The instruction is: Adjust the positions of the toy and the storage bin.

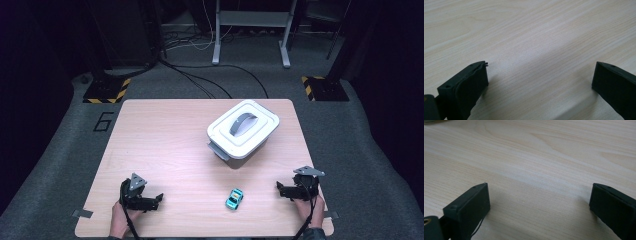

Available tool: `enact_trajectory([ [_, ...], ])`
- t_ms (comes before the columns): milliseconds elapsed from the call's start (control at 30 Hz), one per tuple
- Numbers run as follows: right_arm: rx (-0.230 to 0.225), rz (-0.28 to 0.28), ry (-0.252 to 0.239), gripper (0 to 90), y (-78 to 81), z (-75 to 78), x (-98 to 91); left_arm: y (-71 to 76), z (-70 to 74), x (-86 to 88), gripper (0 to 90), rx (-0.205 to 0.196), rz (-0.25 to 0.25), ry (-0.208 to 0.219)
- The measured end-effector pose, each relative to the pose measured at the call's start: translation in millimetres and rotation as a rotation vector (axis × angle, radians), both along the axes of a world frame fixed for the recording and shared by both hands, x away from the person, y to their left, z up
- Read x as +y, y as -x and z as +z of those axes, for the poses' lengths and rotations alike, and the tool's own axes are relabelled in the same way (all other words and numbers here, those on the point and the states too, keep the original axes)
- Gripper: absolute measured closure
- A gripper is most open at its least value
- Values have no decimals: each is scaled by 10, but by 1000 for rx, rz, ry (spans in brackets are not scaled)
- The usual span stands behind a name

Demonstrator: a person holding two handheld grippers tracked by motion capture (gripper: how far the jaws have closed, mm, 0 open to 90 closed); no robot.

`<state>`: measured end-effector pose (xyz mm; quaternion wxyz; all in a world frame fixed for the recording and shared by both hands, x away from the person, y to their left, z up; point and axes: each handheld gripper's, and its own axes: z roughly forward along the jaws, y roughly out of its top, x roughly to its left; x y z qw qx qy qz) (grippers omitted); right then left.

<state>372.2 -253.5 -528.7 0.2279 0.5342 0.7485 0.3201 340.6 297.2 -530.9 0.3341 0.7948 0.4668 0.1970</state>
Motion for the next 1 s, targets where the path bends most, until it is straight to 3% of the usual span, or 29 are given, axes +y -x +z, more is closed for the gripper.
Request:
enact_trajectory([
  [600,0,1,2,22,-3,1,7,-1,14,1,7,9,4,-5],
  [700,1,1,2,22,-4,1,7,-4,41,-15,9,13,-10,13],
  [867,0,1,3,22,-4,0,5,-8,150,-83,9,23,-38,9],
  [1000,-1,0,2,22,-5,0,5,-49,322,-179,10,9,-71,0],
])
